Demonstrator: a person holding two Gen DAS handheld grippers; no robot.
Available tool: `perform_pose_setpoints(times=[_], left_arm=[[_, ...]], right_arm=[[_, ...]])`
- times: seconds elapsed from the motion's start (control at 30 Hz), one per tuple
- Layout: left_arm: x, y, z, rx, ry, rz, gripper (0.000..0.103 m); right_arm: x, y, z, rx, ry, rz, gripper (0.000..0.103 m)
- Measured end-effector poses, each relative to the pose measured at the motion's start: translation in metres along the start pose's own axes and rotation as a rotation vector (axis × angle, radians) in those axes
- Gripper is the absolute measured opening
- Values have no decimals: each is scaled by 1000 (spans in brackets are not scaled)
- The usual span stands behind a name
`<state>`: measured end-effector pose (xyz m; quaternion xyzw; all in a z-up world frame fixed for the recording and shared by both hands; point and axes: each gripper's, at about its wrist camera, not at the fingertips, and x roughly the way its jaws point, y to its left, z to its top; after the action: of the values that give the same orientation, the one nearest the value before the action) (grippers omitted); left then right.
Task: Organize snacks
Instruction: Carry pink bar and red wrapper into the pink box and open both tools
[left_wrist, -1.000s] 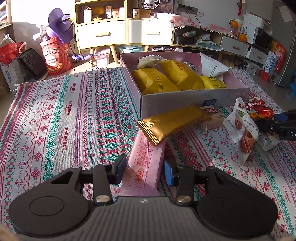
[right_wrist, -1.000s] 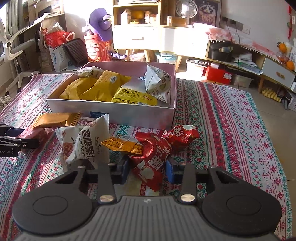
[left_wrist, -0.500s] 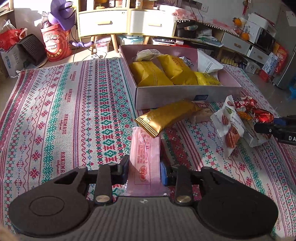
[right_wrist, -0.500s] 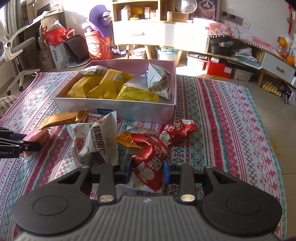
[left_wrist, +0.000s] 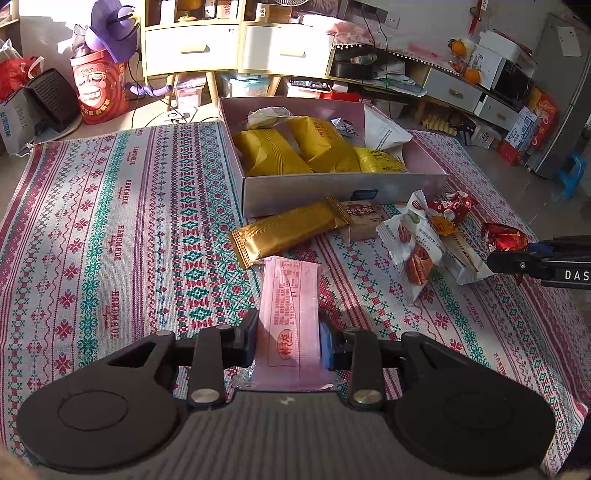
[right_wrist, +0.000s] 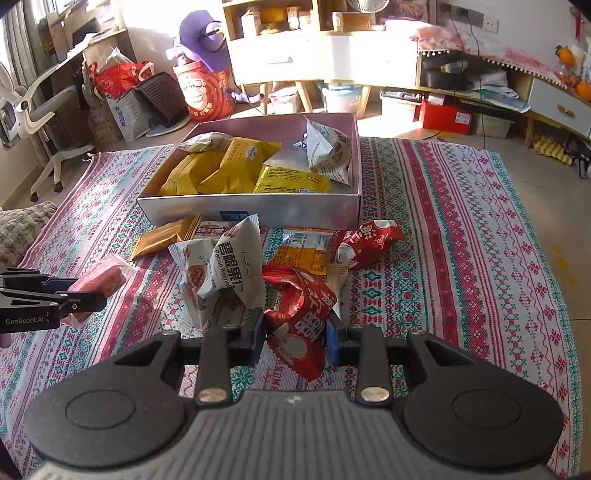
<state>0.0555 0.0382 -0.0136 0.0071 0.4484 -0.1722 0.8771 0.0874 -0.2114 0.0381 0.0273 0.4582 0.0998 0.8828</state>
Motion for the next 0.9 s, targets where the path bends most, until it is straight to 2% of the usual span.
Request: perform_pose_setpoints(times=[0.27,0.57,0.9], left_arm=[[-7,-8,3,-8,-7,-18,38],[-13,-26,26,-20,-61,-41,38],[5,-39,83,5,-140,-18,38]], right_arm=[[-8,2,4,25,-5,41,29],[-10,3,23,70,-35,59,29],[14,3,68,96,-53,97,29]])
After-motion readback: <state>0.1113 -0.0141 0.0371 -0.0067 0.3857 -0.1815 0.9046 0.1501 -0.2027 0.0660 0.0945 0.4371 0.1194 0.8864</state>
